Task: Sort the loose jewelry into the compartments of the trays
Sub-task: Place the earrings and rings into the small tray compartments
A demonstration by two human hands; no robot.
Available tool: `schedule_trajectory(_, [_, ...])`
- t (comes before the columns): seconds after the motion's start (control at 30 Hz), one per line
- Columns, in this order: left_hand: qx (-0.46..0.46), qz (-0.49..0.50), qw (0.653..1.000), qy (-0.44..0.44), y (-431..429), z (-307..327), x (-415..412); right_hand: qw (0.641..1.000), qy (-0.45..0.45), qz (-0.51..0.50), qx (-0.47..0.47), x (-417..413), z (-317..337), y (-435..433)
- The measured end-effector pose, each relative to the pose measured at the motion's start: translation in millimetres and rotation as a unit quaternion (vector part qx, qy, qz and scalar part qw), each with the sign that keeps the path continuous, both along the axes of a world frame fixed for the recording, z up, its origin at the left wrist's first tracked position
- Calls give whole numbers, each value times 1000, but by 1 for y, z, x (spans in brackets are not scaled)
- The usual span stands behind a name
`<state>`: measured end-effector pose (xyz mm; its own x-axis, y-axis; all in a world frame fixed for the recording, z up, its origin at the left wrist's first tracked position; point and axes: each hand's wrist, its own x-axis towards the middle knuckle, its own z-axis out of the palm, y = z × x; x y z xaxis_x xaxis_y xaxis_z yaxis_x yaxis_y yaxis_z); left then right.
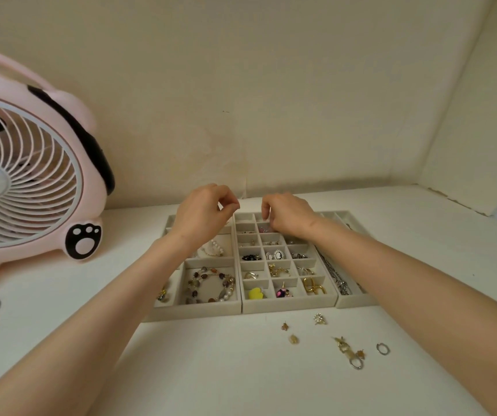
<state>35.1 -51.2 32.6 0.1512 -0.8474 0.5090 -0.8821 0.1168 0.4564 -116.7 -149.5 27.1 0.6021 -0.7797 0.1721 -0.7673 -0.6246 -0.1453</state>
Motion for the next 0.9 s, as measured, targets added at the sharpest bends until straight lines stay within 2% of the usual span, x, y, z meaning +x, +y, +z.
schedule_trajectory(0.2, [7,-3,1000,-7,0,0,-2,1000,-11,-7,-10,0,-2,0])
schedule_trajectory(0.47, [34,-18,999,-25,1,-1,-11,997,-78,-19,8,-23,21,0])
schedule_trajectory(0.7, [39,-11,999,-31,3,2,-11,999,-26,6,21,-21,9,14])
schedule_trajectory(0.9, [41,-15,998,-34,3,-1,-10,999,-28,1,15,-15,3,17])
